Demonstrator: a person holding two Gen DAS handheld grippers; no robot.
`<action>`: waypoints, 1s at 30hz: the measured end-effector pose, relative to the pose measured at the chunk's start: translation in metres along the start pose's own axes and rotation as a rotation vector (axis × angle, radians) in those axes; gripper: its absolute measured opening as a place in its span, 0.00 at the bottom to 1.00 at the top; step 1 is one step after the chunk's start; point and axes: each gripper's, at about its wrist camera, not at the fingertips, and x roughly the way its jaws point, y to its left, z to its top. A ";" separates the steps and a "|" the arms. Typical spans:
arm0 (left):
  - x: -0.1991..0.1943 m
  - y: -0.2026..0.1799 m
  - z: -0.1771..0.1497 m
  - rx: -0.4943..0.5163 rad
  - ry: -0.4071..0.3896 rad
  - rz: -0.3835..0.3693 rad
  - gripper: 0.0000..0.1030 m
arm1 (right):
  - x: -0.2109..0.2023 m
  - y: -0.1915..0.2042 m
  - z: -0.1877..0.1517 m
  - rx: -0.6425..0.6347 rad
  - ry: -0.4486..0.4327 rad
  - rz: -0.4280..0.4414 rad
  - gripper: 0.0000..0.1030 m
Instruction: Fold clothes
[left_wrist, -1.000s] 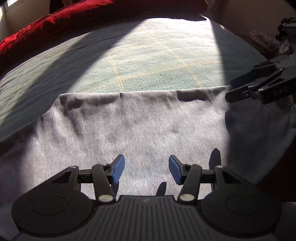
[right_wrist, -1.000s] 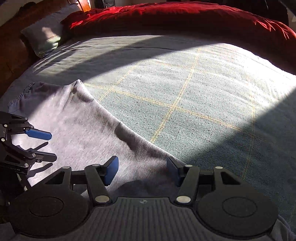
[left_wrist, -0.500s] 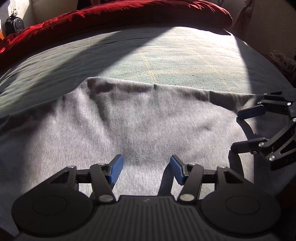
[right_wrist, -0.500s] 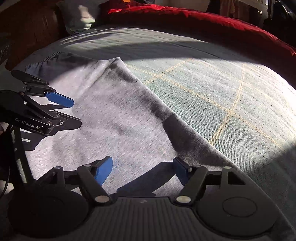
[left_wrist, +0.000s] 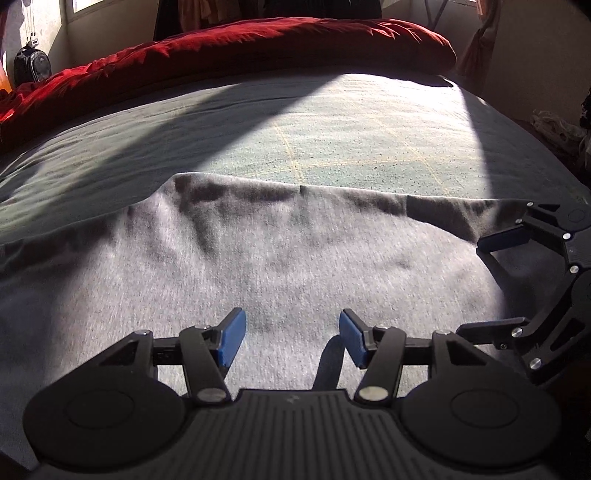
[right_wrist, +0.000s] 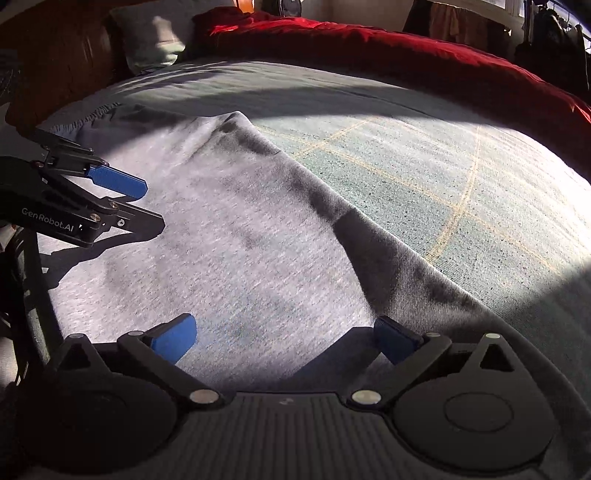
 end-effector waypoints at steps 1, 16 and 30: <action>0.001 -0.002 -0.001 0.022 -0.004 0.005 0.56 | 0.001 0.000 -0.001 -0.004 -0.002 0.001 1.00; 0.001 -0.017 -0.023 0.061 -0.190 0.050 0.58 | -0.005 0.010 -0.010 0.007 -0.093 -0.052 1.00; -0.050 -0.066 -0.042 -0.018 -0.257 -0.091 0.61 | -0.112 0.004 -0.048 0.468 -0.270 -0.463 1.00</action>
